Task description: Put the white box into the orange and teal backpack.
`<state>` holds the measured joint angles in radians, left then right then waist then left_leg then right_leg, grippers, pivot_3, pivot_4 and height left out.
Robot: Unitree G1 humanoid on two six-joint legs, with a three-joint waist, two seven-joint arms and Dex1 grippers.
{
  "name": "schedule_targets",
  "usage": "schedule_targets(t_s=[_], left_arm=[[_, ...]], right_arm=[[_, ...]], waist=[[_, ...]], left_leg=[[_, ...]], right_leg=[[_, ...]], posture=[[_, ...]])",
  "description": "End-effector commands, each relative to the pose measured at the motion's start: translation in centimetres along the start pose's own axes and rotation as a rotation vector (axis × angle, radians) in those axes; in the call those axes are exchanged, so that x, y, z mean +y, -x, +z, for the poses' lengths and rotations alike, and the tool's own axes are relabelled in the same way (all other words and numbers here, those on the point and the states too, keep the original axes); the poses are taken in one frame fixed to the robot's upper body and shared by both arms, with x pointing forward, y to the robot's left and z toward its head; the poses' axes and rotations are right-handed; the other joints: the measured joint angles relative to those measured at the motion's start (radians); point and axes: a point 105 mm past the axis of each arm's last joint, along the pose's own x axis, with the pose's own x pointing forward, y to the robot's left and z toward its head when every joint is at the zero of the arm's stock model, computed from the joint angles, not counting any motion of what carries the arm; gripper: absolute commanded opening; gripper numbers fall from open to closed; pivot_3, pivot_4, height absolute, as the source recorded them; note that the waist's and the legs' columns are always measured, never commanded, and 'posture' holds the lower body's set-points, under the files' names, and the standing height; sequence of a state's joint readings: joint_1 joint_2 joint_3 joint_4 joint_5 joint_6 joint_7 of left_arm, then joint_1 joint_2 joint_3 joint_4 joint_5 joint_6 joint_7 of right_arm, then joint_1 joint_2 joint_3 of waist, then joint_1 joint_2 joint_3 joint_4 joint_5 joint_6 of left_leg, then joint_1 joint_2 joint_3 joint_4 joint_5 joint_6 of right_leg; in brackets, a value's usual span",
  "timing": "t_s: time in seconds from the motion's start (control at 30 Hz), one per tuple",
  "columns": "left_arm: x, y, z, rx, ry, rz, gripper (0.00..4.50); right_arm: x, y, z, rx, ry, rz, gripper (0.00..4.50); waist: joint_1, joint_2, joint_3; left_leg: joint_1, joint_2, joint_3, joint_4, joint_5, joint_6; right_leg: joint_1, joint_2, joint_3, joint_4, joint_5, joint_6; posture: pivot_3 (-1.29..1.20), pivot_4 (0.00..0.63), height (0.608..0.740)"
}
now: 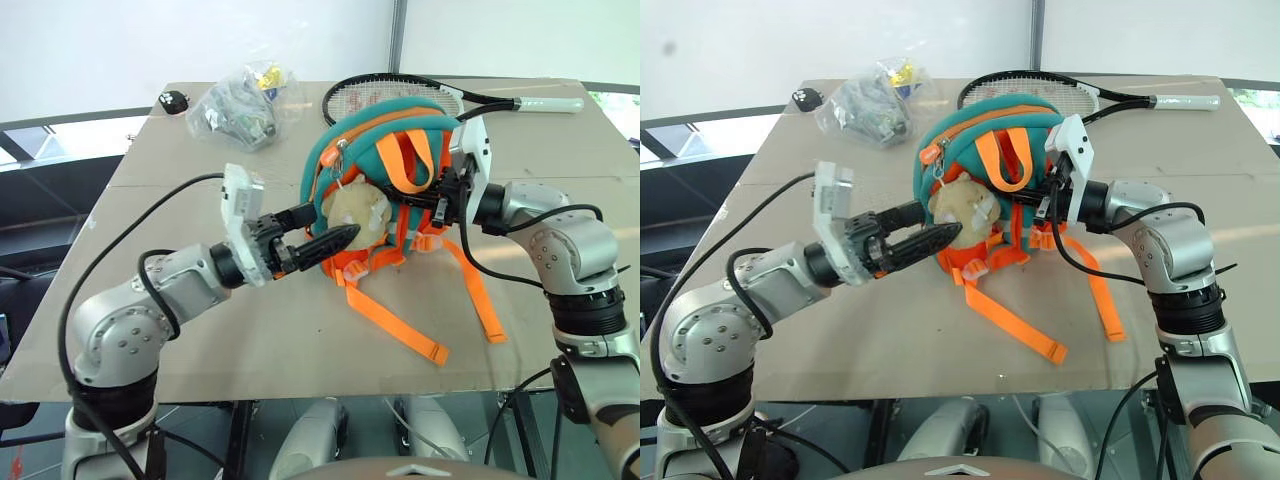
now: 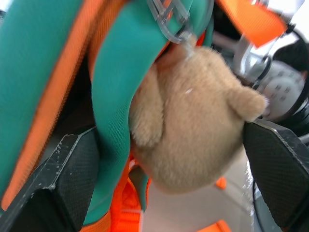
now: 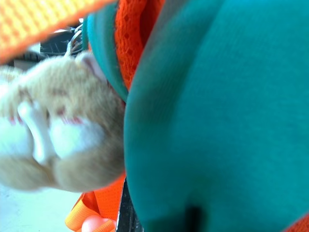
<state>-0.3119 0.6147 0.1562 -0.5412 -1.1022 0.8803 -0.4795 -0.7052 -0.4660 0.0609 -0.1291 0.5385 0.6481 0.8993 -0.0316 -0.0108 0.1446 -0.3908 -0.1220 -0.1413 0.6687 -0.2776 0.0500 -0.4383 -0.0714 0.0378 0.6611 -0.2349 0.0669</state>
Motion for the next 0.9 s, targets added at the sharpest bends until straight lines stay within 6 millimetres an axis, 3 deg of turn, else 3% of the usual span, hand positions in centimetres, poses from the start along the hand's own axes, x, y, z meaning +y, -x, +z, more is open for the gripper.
schedule_targets(t_s=[0.03,0.13,0.3,0.4,0.53,0.73,0.9], left_arm=[[-1.3,-0.2,-0.2,0.006,-0.039,-0.065,3.22],[-1.0,0.6,0.7,-0.051,-0.052,-0.05,2.07],[1.4,2.8,2.6,-0.145,-0.102,0.098,2.07],[1.9,4.2,3.2,-0.13,-0.126,0.124,2.86],[1.1,4.9,3.8,-0.111,-0.137,0.089,4.41],[-1.2,3.9,2.8,-0.055,-0.124,-0.025,4.41],[-0.5,1.7,2.0,-0.056,-0.127,0.005,4.41]], right_arm=[[0.1,0.0,1.1,-0.029,0.056,-0.009,0.0],[-0.1,0.0,1.0,-0.025,0.06,-0.025,0.0],[-0.5,-0.1,0.9,-0.02,0.062,-0.04,0.0],[-0.7,-0.3,0.9,-0.021,0.063,-0.051,0.0],[-0.9,-0.6,1.1,-0.021,0.066,-0.05,0.0],[-0.7,-1.2,1.6,-0.024,0.07,-0.044,0.0],[-0.3,-1.4,1.7,-0.027,0.065,-0.032,0.0]], waist=[[0.0,0.0,0.0],[-0.001,0.0,0.0],[-0.006,0.0,0.0],[-0.006,0.0,0.0],[-0.002,0.0,0.0],[-0.003,0.0,0.0],[-0.001,0.0,0.0]], left_leg=[[0.0,0.0,0.0,0.0,0.0,0.0],[0.0,0.0,0.0,0.0,0.0,0.0],[0.0,0.0,0.0,0.0,0.0,0.0],[0.0,0.0,0.0,-0.001,0.0,0.0],[0.0,0.0,0.0,0.0,0.0,0.0],[0.0,0.0,0.0,0.0,0.0,0.0],[0.0,0.0,0.0,0.0,0.0,0.0]], right_leg=[[0.0,0.0,0.0,0.0,0.0,0.0],[0.0,0.0,0.0,0.0,0.0,0.0],[0.0,0.0,0.0,0.0,0.0,0.0],[-0.001,0.0,0.0,0.0,0.0,0.0],[0.0,0.0,0.0,0.0,0.0,0.0],[0.0,0.0,0.0,0.0,0.0,0.0],[0.0,0.0,0.0,0.0,0.0,0.0]], posture=[[0.0,0.15,0.739],[0.0,0.15,0.739],[0.0,0.15,0.739],[0.0,0.15,0.739],[0.0,0.15,0.739],[0.0,0.15,0.739],[0.0,0.15,0.739]])
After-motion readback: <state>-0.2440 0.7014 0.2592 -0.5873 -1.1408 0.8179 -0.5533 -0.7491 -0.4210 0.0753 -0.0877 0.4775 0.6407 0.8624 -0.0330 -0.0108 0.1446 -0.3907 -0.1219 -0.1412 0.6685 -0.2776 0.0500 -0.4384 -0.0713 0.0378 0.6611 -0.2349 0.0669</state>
